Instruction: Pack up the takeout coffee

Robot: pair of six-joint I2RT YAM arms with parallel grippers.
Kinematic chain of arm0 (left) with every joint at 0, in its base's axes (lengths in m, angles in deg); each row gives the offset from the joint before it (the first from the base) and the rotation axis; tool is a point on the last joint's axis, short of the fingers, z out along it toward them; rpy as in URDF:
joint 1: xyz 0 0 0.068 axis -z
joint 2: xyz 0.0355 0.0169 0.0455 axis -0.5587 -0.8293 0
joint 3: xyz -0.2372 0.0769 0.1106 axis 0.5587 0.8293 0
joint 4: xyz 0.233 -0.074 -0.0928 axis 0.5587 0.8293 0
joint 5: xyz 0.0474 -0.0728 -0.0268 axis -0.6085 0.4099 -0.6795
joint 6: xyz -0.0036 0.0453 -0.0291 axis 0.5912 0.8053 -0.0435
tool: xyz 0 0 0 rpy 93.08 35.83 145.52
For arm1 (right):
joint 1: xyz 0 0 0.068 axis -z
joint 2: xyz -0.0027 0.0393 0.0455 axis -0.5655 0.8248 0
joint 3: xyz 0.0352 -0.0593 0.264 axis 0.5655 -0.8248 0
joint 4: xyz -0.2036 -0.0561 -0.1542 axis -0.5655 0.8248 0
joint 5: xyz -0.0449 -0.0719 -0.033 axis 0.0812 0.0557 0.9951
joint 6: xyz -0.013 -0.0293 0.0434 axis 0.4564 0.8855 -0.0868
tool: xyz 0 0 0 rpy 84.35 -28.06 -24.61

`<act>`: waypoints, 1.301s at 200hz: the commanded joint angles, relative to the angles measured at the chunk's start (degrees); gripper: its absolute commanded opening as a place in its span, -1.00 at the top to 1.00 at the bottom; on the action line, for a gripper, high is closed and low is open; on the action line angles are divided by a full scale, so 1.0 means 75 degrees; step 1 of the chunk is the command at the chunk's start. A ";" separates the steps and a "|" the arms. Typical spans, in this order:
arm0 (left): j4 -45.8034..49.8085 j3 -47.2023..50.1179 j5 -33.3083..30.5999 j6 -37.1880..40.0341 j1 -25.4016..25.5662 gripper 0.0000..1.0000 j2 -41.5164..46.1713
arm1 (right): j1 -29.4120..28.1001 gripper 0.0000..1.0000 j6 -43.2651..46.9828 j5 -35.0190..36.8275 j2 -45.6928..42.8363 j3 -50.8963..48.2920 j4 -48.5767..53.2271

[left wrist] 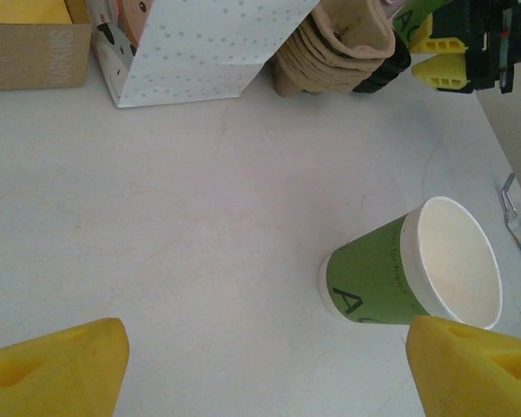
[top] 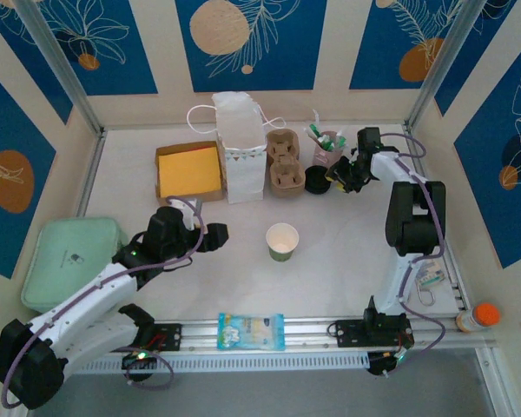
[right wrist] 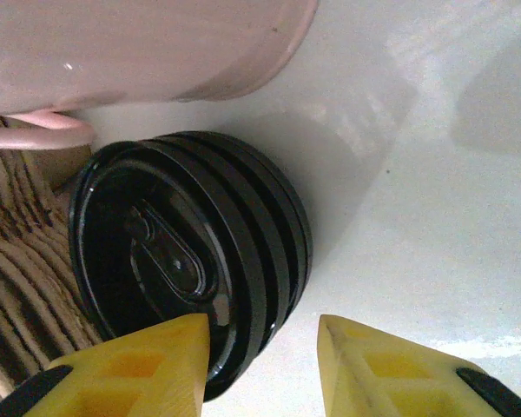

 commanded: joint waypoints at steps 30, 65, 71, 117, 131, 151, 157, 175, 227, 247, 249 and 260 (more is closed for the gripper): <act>0.0146 -0.0076 -0.0119 0.0129 0.0083 -0.67 0.0191 | -0.0194 0.26 -0.0086 -0.0095 0.0298 0.0518 0.0171; 0.0231 -0.0088 -0.0151 0.0143 0.0084 -0.67 0.0271 | -0.0297 0.28 -0.0132 0.0003 0.0469 0.0597 0.0241; 0.0250 -0.0082 -0.0163 0.0152 0.0084 -0.67 0.0293 | -0.0311 0.29 -0.0143 0.0021 0.0491 0.0591 0.0242; 0.0327 -0.0060 -0.0211 0.0165 0.0084 -0.67 0.0404 | -0.0371 0.31 -0.0215 0.0118 0.0389 0.0480 0.0233; 0.0324 -0.0065 -0.0210 0.0165 0.0081 -0.67 0.0391 | -0.0406 0.31 -0.0202 0.0156 0.0301 0.0435 0.0252; 0.0313 -0.0064 -0.0210 0.0165 0.0081 -0.67 0.0390 | -0.0442 0.31 -0.0235 0.0356 0.0113 0.0343 0.0311; 0.0309 -0.0059 -0.0210 0.0165 0.0084 -0.67 0.0390 | -0.0442 0.30 -0.0247 0.0453 0.0060 0.0308 0.0324; 0.0295 -0.0046 -0.0210 0.0165 0.0084 -0.67 0.0390 | -0.0461 0.27 -0.0298 0.0580 -0.0078 0.0167 0.0324; 0.0236 -0.0088 -0.0174 0.0160 0.0081 -0.67 0.0331 | -0.0649 0.14 -0.0422 0.0748 -0.0302 -0.0095 0.0265; 0.0233 -0.0091 -0.0175 0.0166 0.0084 -0.67 0.0320 | -0.0711 0.13 -0.0484 0.0787 -0.0310 -0.0118 0.0201; 0.0236 -0.0095 -0.0175 0.0165 0.0084 -0.67 0.0319 | -0.0713 0.13 -0.0502 0.0779 -0.0302 -0.0110 0.0196; 0.0244 -0.0115 -0.0169 0.0187 0.0082 -0.67 0.0319 | -0.0713 0.14 -0.0524 0.0739 -0.0232 -0.0064 0.0202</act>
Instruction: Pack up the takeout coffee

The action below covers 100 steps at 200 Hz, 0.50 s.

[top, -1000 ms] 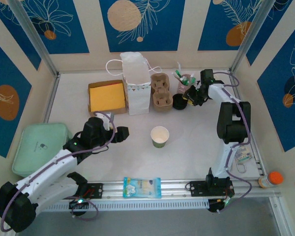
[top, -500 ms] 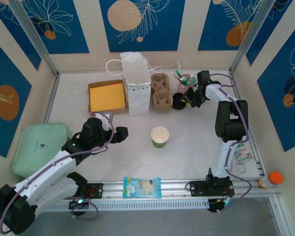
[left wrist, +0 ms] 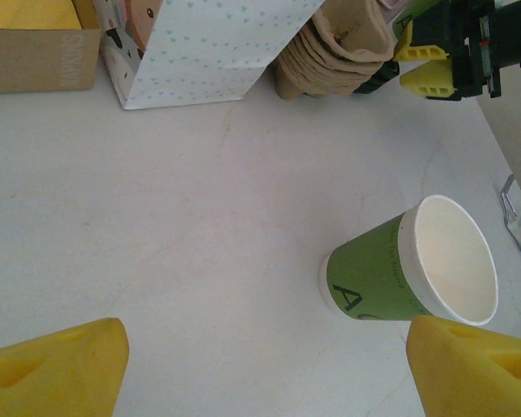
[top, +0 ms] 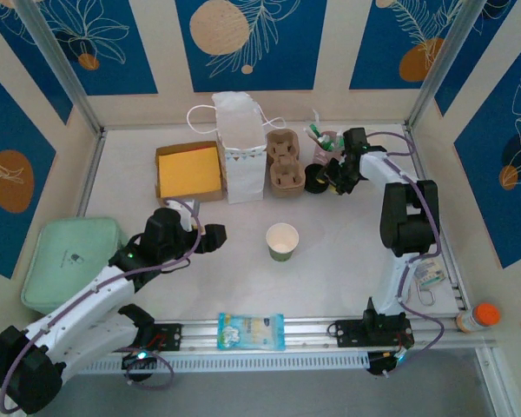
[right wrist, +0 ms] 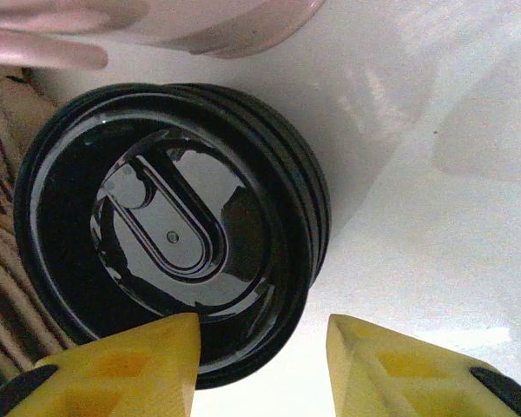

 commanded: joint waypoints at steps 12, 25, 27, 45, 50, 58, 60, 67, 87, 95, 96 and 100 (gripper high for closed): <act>0.0020 -0.0128 -0.0085 0.0175 0.0084 -0.67 0.0010 | -0.0072 0.15 -0.0178 -0.0009 -0.0159 -0.0003 0.0096; 0.0038 -0.0149 -0.0090 0.0192 0.0084 -0.67 0.0022 | -0.0079 0.16 -0.0207 -0.0007 -0.0087 0.0038 0.0096; 0.0039 -0.0153 -0.0092 0.0187 0.0084 -0.67 0.0022 | -0.0092 0.16 -0.0212 -0.0008 -0.0082 0.0042 0.0096; 0.0062 -0.0153 -0.0096 0.0202 0.0081 -0.67 0.0034 | -0.0098 0.17 -0.0247 -0.0008 -0.0021 0.0056 0.0096; 0.0068 -0.0158 -0.0107 0.0199 0.0084 -0.67 0.0034 | -0.0101 0.17 -0.0260 -0.0009 -0.0001 0.0053 0.0090; 0.0071 -0.0153 -0.0108 0.0205 0.0084 -0.67 0.0035 | -0.0101 0.17 -0.0281 0.0002 0.0014 0.0051 0.0089; 0.0070 -0.0146 -0.0108 0.0208 0.0084 -0.67 0.0034 | -0.0100 0.17 -0.0283 0.0000 0.0013 0.0045 0.0085; 0.0079 -0.0140 -0.0120 0.0212 0.0083 -0.67 0.0034 | -0.0100 0.17 -0.0301 0.0004 0.0040 0.0050 0.0073; 0.0075 -0.0145 -0.0108 0.0209 0.0084 -0.67 0.0034 | -0.0101 0.17 -0.0353 -0.0002 0.0104 0.0057 0.0062; 0.0081 -0.0143 -0.0117 0.0212 0.0084 -0.67 0.0037 | -0.0105 0.18 -0.0386 0.0011 0.0125 0.0036 0.0040; 0.0081 -0.0139 -0.0118 0.0210 0.0084 -0.67 0.0035 | -0.0106 0.18 -0.0388 0.0013 0.0128 0.0032 0.0039; 0.0087 -0.0144 -0.0120 0.0212 0.0084 -0.67 0.0035 | -0.0107 0.18 -0.0400 0.0013 0.0140 0.0032 0.0024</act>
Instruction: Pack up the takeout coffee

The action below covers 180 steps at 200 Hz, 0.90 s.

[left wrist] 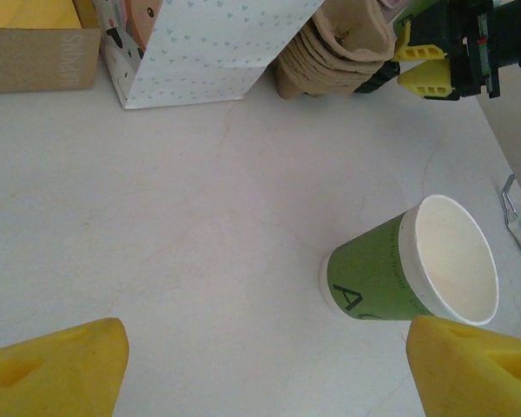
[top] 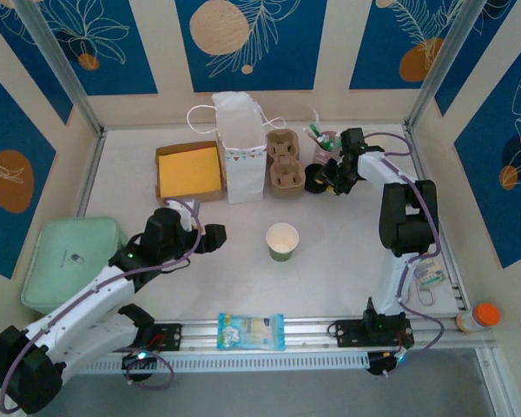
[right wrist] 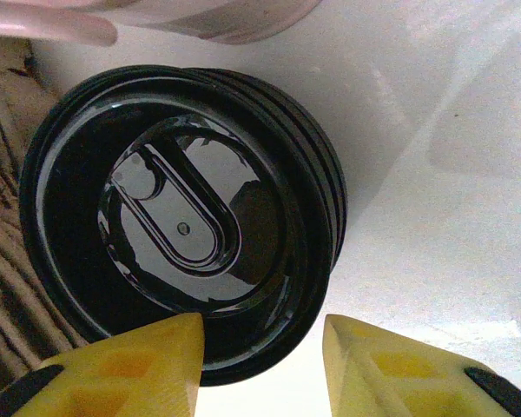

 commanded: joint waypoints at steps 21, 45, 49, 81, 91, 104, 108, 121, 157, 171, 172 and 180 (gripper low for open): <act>0.0091 -0.0146 -0.0126 0.0219 0.0084 -0.67 0.0057 | -0.0036 0.18 -0.0231 0.0083 0.0195 0.0031 0.0000; 0.0130 -0.0112 -0.0153 0.0229 0.0084 -0.67 0.0095 | -0.0013 0.20 -0.0326 0.0145 0.0245 0.0017 -0.0087; 0.0137 -0.0113 -0.0155 0.0227 0.0084 -0.67 0.0104 | -0.0014 0.20 -0.0348 0.0172 0.0245 0.0014 -0.0103; 0.0148 -0.0074 -0.0199 0.0221 0.0084 -0.67 0.0196 | -0.0022 0.25 -0.0455 0.0245 0.0318 0.0073 -0.0199; 0.0163 -0.0062 -0.0213 0.0231 0.0084 -0.67 0.0233 | -0.0033 0.25 -0.0472 0.0256 0.0332 0.0098 -0.0211; 0.0202 -0.0062 -0.0224 0.0235 0.0084 -0.67 0.0261 | -0.0047 0.30 -0.0495 0.0301 0.0330 0.0121 -0.0222; 0.0213 -0.0058 -0.0225 0.0241 0.0084 -0.67 0.0278 | -0.0049 0.33 -0.0496 0.0310 0.0330 0.0131 -0.0223; 0.0223 -0.0042 -0.0237 0.0241 0.0084 -0.67 0.0297 | -0.0049 0.36 -0.0508 0.0325 0.0340 0.0151 -0.0223; 0.0221 -0.0024 -0.0241 0.0247 0.0084 -0.67 0.0321 | -0.0009 0.44 -0.0507 0.0305 0.0415 0.0227 -0.0216; 0.0239 -0.0025 -0.0237 0.0241 0.0084 -0.67 0.0333 | -0.0002 0.50 -0.0500 0.0305 0.0383 0.0221 -0.0187; 0.0241 -0.0022 -0.0237 0.0241 0.0084 -0.67 0.0333 | -0.0002 0.50 -0.0498 0.0305 0.0386 0.0224 -0.0188; 0.0249 -0.0026 -0.0248 0.0242 0.0084 -0.67 0.0344 | -0.0001 0.53 -0.0501 0.0305 0.0351 0.0203 -0.0177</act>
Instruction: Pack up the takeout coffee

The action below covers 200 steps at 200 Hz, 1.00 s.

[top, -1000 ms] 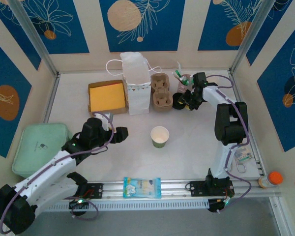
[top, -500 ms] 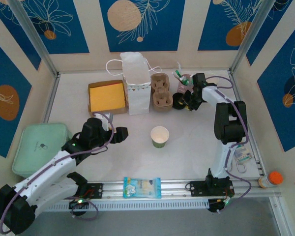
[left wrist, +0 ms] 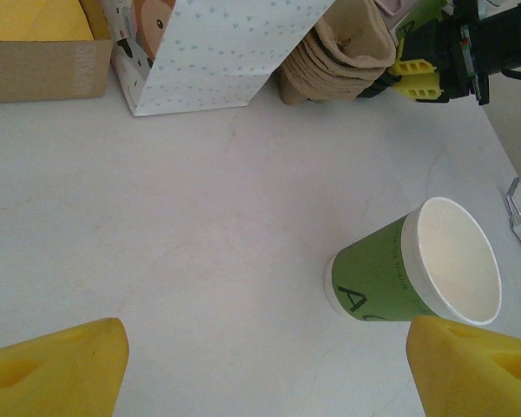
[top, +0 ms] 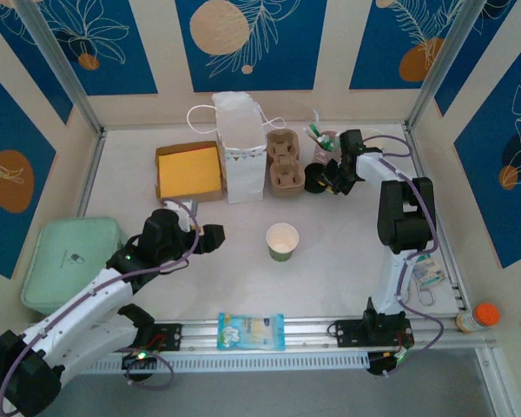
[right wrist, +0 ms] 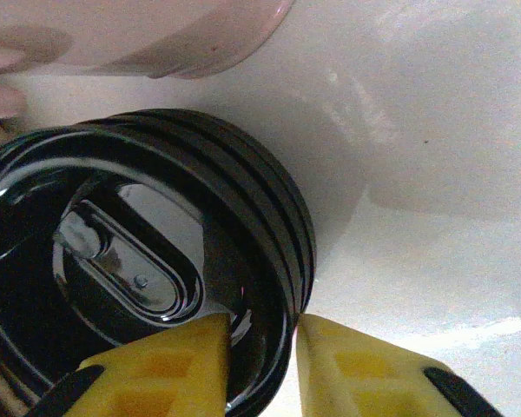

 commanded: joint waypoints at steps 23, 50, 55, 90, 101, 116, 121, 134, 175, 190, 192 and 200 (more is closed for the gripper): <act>0.0081 -0.0021 -0.0103 0.0154 0.0084 -0.67 0.0151 | -0.0002 0.57 -0.0053 0.0025 -0.0083 0.0130 0.0094; 0.0080 -0.0035 -0.0094 0.0154 0.0084 -0.67 0.0151 | 0.0040 0.58 -0.0024 -0.0003 -0.0257 0.0141 0.0216; 0.0089 -0.0041 -0.0085 0.0154 0.0084 -0.67 0.0151 | 0.0042 0.58 -0.0013 -0.0007 -0.0284 0.0151 0.0250; 0.0112 -0.0074 -0.0068 0.0154 0.0084 -0.67 0.0173 | 0.0089 0.58 0.0070 0.0030 -0.0564 0.0108 0.0462; 0.0121 -0.0065 -0.0068 0.0154 0.0084 -0.67 0.0178 | 0.0100 0.58 0.0104 0.0053 -0.0666 0.0049 0.0492; 0.0104 -0.0066 -0.0068 0.0154 0.0084 -0.67 0.0184 | 0.0124 0.58 0.0140 0.0083 -0.0795 -0.0009 0.0537; 0.0105 -0.0070 -0.0062 0.0150 0.0084 -0.67 0.0184 | 0.0133 0.58 0.0160 0.0095 -0.0833 -0.0030 0.0546; 0.0090 -0.0077 -0.0039 0.0133 0.0084 -0.67 0.0184 | 0.0135 0.58 0.0196 0.0101 -0.0925 -0.0079 0.0584; 0.0100 -0.0097 0.0002 0.0119 0.0078 -0.67 0.0196 | 0.0147 0.58 0.0293 0.0137 -0.1026 -0.0221 0.0622; 0.0115 -0.0098 0.0011 0.0119 0.0084 -0.67 0.0219 | 0.0150 0.58 0.0288 0.0119 -0.1043 -0.0308 0.0588; 0.0115 -0.0094 0.0014 0.0119 0.0084 -0.67 0.0222 | 0.0148 0.58 0.0297 0.0114 -0.1048 -0.0323 0.0577; 0.0126 -0.0089 0.0014 0.0121 0.0082 -0.67 0.0251 | 0.0142 0.58 0.0293 0.0101 -0.1060 -0.0365 0.0555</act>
